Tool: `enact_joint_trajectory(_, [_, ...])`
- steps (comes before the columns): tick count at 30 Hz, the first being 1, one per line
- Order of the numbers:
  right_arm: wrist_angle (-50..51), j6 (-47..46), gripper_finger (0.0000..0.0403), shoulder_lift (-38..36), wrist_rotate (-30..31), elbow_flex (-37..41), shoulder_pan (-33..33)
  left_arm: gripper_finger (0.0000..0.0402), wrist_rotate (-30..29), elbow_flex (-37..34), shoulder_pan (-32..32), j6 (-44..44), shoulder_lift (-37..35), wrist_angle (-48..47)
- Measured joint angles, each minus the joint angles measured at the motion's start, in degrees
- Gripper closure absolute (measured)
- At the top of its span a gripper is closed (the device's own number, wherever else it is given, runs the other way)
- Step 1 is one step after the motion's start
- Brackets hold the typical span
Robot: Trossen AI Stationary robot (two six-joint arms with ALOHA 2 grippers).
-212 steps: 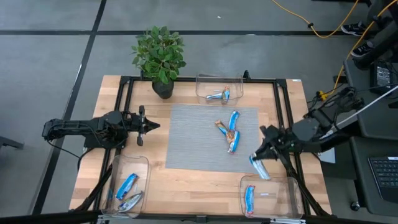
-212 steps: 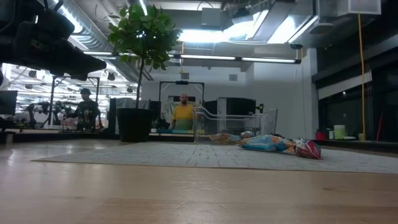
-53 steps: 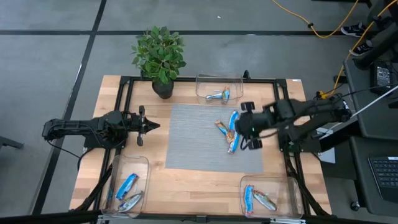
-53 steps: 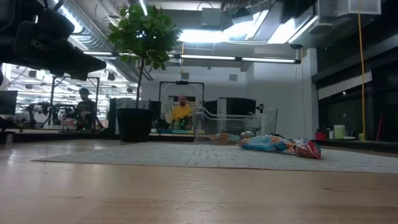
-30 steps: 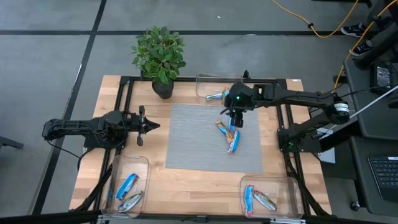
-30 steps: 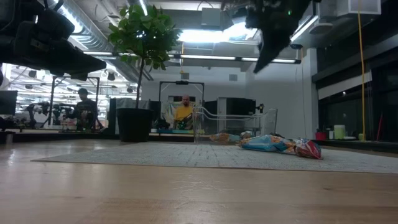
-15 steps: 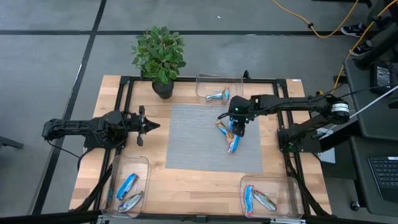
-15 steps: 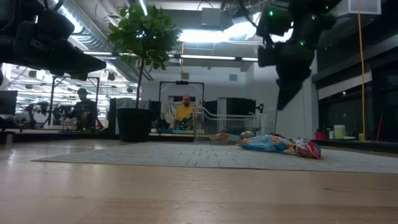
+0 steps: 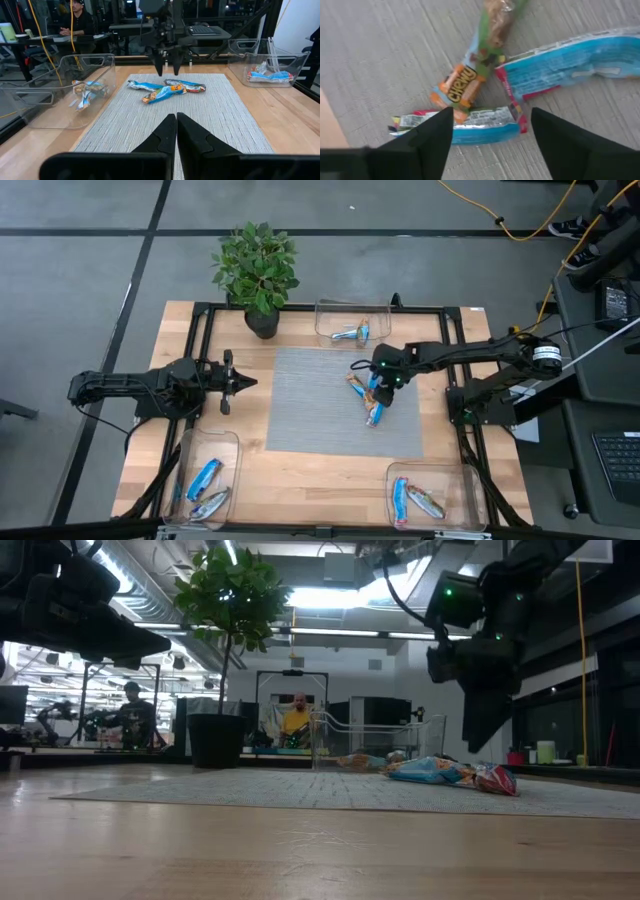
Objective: Pick and place Granola Bars by type
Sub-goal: Put the red granola bar into the bottom right transparent bin
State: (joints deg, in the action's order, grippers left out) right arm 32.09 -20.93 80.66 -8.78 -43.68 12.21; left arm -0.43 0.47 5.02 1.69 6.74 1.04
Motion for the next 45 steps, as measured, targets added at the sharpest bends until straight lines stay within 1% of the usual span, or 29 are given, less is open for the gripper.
enact_joint_trajectory(3, [-0.29,0.12,0.0111,0.00,1.54,0.44,0.00,0.0392,0.00,0.00,0.02,0.00,0.00,-0.02])
enact_joint_trajectory(6, [-0.78,0.20,0.0106,0.00,2.11,0.83,0.00,0.0389,0.02,0.02,0.02,0.00,0.00,0.00])
enact_joint_trajectory(14, [-2.80,0.18,0.0115,2.19,2.68,3.96,0.00,0.0395,0.00,0.02,0.02,0.00,0.00,-0.02])
enact_joint_trajectory(19, [-4.89,0.24,0.0115,3.43,2.69,4.20,0.00,0.0393,0.02,0.01,0.02,0.00,0.00,-0.01])
enact_joint_trajectory(22, [-6.13,0.31,0.0124,3.63,2.71,4.22,0.00,0.0390,0.02,0.01,0.01,0.00,0.00,-0.02])
enact_joint_trajectory(25, [-6.45,0.37,0.0147,3.63,2.72,4.22,-0.02,0.0389,0.02,0.00,0.02,0.00,0.00,0.00])
enact_joint_trajectory(28, [-6.38,0.37,0.0184,3.63,2.70,4.22,0.00,0.0392,0.02,0.02,0.02,0.00,0.00,-0.02])
enact_joint_trajectory(37, [-5.57,1.97,0.0323,3.63,2.57,4.22,-0.02,0.0392,0.01,0.01,0.02,0.00,0.00,-0.01])
enact_joint_trajectory(41, [-5.52,3.20,0.0383,3.63,1.16,4.22,0.00,0.0389,0.02,0.00,0.01,0.00,0.00,-0.02])
enact_joint_trajectory(43, [-5.44,3.38,0.0395,3.63,1.15,4.22,0.00,0.0390,0.01,0.01,0.02,0.00,0.00,-0.01])
enact_joint_trajectory(45, [-5.37,3.24,0.0392,3.63,1.10,4.22,0.00,0.0392,0.02,0.00,0.02,0.00,0.00,-0.02])
